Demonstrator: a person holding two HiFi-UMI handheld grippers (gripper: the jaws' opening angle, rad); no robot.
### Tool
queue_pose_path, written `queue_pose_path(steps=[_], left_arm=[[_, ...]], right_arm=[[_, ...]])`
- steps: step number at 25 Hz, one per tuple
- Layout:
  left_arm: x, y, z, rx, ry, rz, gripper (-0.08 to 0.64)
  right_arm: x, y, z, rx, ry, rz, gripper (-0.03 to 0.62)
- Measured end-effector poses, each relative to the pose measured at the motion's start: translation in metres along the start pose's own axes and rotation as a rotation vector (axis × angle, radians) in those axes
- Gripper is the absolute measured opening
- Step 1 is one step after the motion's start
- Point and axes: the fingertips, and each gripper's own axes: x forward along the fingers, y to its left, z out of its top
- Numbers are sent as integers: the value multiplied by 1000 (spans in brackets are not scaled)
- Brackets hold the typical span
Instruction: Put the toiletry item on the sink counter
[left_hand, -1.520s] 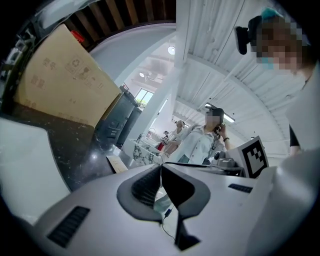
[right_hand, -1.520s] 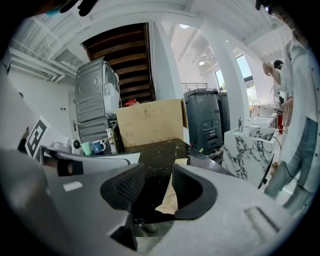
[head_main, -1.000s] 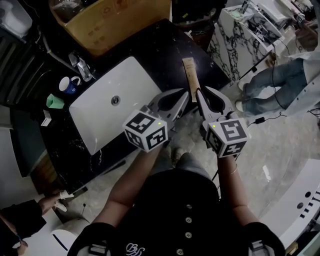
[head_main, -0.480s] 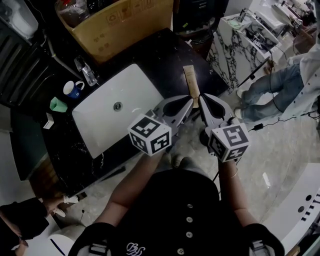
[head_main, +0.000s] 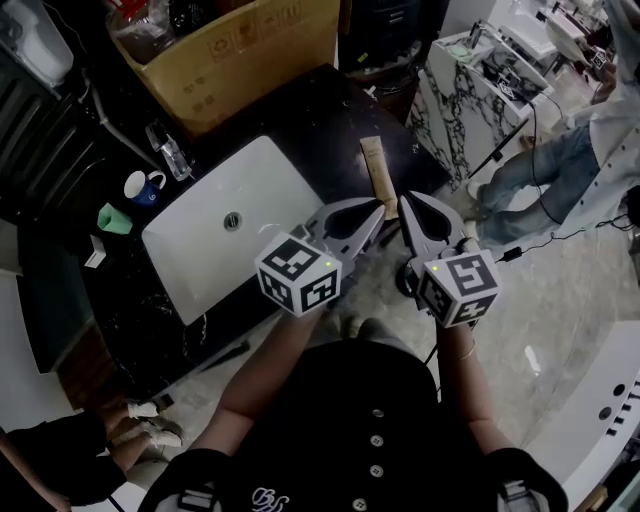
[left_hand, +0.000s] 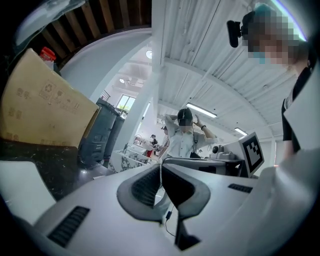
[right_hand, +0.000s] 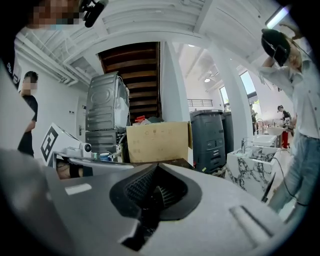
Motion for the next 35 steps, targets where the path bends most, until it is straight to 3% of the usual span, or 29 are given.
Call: queue_pose_path(steps=[35], left_arm=[[-10,-3,1,-4,4,-10,18]], right_arm=[[-2,21,-2,-26,30,19,3]])
